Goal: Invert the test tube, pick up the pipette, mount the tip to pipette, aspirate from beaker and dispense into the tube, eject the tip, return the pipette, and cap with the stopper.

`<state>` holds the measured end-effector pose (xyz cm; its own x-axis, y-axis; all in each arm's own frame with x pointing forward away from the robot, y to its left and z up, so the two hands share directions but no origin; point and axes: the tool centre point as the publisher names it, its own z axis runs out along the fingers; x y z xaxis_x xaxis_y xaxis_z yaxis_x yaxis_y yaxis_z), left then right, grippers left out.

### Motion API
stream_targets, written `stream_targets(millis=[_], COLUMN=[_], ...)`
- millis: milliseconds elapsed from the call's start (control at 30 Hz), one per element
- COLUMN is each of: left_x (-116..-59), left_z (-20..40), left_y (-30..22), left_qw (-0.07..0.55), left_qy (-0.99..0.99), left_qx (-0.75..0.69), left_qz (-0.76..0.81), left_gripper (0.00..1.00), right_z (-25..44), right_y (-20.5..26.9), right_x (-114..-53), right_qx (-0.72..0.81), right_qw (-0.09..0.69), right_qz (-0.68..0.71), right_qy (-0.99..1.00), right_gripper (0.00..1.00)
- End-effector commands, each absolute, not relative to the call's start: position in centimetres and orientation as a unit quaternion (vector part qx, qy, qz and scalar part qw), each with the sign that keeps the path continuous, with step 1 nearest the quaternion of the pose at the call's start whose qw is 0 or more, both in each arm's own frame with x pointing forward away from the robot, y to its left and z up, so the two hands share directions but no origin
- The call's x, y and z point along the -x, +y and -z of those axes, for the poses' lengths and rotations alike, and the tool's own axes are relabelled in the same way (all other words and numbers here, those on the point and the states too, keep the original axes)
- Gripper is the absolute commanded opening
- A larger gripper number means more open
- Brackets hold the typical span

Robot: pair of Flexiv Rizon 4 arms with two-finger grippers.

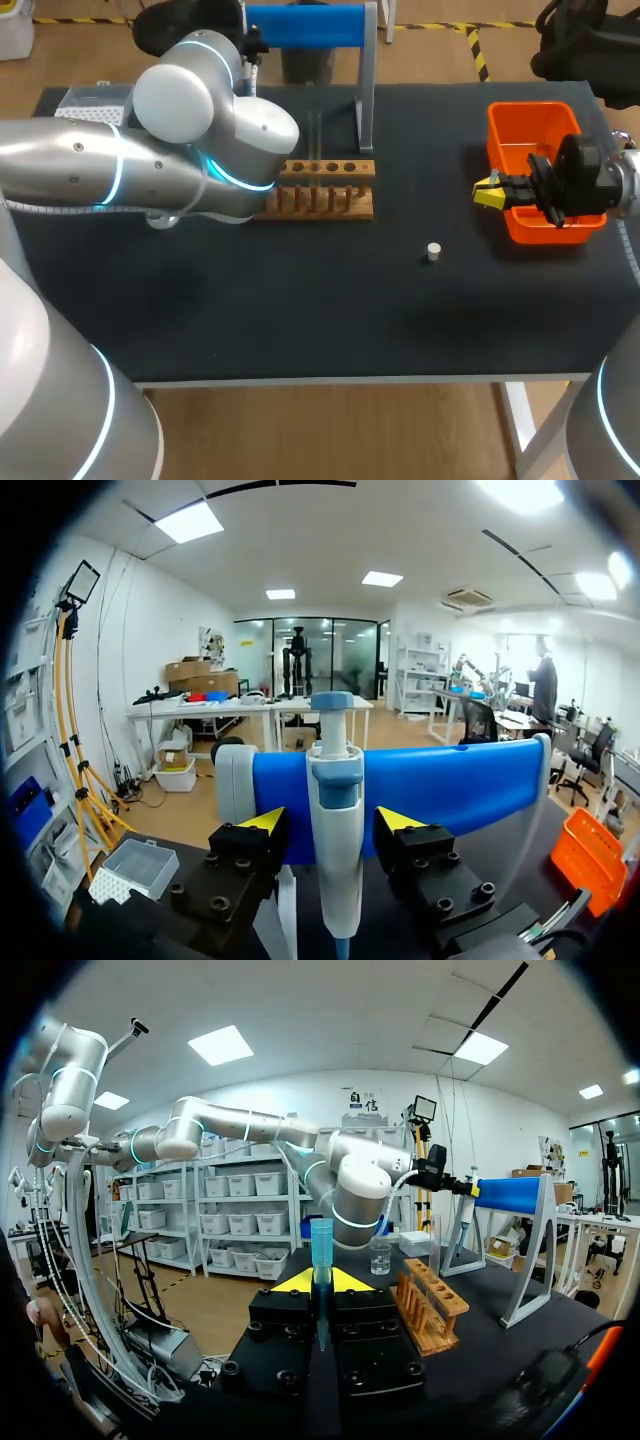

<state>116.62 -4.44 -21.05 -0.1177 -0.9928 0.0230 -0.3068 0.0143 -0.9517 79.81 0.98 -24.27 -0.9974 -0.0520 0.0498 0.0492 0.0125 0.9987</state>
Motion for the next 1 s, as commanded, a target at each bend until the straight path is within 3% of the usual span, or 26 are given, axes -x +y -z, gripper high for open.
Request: stream_targets(millis=[33,467,500,567,633,1000], left_x=[-116.9,-117.1,-117.1,-117.1,-117.1,-116.9], left_z=[21.2,21.2,21.2,21.2,21.2,20.0], left_y=[-4.5,-4.6,-4.6,-4.6,-4.6,-4.4], left_qw=[0.385,0.387,0.387,0.387,0.387,0.396], left_qy=[0.6,0.601,0.601,0.601,0.6,0.597], left_qx=[0.541,0.54,0.54,0.54,0.541,0.536], left_qz=[0.446,0.445,0.445,0.445,0.445,0.446], left_gripper=[0.52,0.49,0.47,0.32,0.0,0.0], right_z=[24.2,24.2,24.2,24.2,24.2,24.2], right_y=[0.9,0.9,0.9,0.9,0.9,0.9], right_x=[-79.7,-79.7,-79.7,-79.7,-79.7,-79.7], right_qx=[-0.001,-0.001,-0.001,-0.001,-0.001,-0.001], right_qw=[0.036,0.036,0.036,0.036,0.036,0.036], right_qz=[0.702,0.702,0.702,0.702,0.702,0.702], right_qy=[-0.711,-0.711,-0.711,-0.711,-0.711,-0.711], right_gripper=[0.0,0.0,0.0,0.0,0.0,0.0])
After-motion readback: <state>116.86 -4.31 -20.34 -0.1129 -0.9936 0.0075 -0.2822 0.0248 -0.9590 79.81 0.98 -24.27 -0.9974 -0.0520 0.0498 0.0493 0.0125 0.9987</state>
